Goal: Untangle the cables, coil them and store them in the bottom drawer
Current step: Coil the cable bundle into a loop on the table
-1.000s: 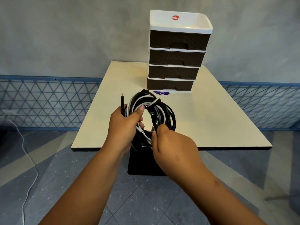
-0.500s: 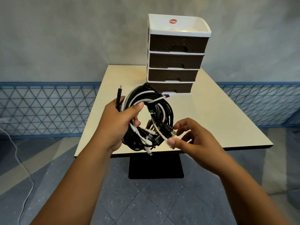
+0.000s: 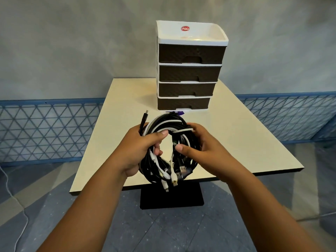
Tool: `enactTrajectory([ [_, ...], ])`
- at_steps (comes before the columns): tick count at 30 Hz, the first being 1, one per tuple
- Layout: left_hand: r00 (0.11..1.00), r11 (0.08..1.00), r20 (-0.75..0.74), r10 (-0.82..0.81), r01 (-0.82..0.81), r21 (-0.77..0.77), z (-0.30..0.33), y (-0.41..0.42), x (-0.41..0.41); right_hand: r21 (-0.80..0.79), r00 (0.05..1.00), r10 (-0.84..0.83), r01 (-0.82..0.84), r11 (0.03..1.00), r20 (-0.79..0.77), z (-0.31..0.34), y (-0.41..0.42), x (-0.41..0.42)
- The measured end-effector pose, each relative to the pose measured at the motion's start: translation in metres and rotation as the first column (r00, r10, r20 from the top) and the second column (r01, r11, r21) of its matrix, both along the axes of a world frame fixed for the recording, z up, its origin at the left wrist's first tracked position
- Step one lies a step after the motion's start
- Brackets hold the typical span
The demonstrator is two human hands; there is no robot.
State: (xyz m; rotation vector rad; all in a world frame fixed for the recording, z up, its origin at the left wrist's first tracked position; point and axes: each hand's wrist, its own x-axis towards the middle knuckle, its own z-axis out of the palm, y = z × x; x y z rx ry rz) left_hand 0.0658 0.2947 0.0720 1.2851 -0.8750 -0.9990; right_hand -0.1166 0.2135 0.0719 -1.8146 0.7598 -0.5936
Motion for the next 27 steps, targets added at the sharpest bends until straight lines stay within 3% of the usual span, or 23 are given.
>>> enactTrajectory([
  [5,0.996,0.988,-0.076,-0.04,0.051,0.144,-0.033,-0.049,0.002,0.231,0.997,-0.015,-0.002,0.973,0.071,-0.036,-0.047,0.0],
  [11,0.986,0.937,-0.167,0.01,0.049,0.346,-0.083,-0.114,0.0,0.363,0.995,0.058,-0.023,0.931,-0.086,-0.084,-0.123,0.003],
  [15,0.964,0.897,-0.262,0.037,0.083,0.434,-0.1,-0.134,-0.002,0.25,0.962,0.13,-0.069,0.966,-0.24,-0.104,-0.155,0.004],
  [19,0.953,0.876,-0.301,0.041,0.111,0.469,-0.104,-0.141,0.0,0.069,0.905,0.229,-0.219,0.973,-0.358,-0.096,-0.179,0.007],
  [23,0.954,0.872,-0.297,0.053,0.1,0.478,-0.104,-0.143,0.002,-0.035,0.944,0.157,-0.175,0.984,-0.291,-0.082,-0.199,0.026],
  [27,0.953,0.858,-0.301,0.039,0.122,0.499,-0.099,-0.148,0.001,-0.059,0.904,0.301,-0.333,0.941,-0.303,-0.083,-0.207,0.057],
])
